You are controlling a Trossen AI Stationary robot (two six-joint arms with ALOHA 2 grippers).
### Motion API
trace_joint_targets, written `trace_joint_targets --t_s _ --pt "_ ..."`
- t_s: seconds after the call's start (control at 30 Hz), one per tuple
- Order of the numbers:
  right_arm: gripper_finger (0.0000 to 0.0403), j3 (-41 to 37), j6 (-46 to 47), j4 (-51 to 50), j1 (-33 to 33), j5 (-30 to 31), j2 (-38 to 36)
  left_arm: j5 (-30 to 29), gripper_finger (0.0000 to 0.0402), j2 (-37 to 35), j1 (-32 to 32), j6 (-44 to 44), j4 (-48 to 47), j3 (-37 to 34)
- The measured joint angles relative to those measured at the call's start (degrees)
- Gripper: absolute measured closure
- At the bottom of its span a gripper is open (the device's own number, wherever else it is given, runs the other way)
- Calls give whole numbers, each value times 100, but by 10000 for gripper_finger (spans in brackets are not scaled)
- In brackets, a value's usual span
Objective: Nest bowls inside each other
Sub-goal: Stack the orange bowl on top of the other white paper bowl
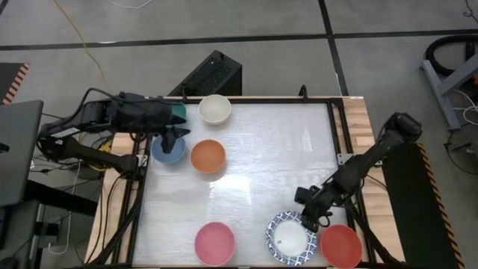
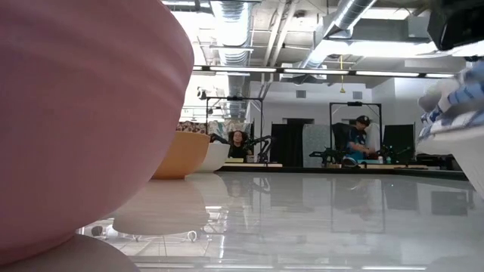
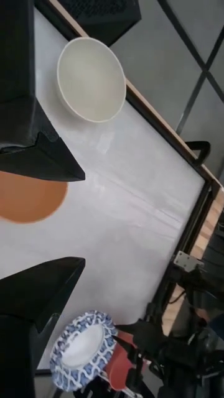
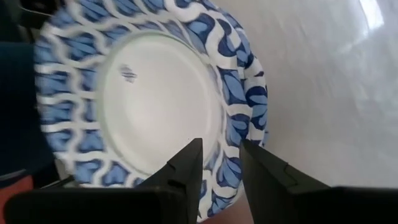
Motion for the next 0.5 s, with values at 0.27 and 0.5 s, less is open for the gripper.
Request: trace_joint_targets --t_s 0.27,0.5 --pt "275 -2 32 35 -7 -2 40 -2 202 261 0 142 9 0" --pt "275 -2 107 25 -7 10 -422 38 202 424 0 150 27 0"
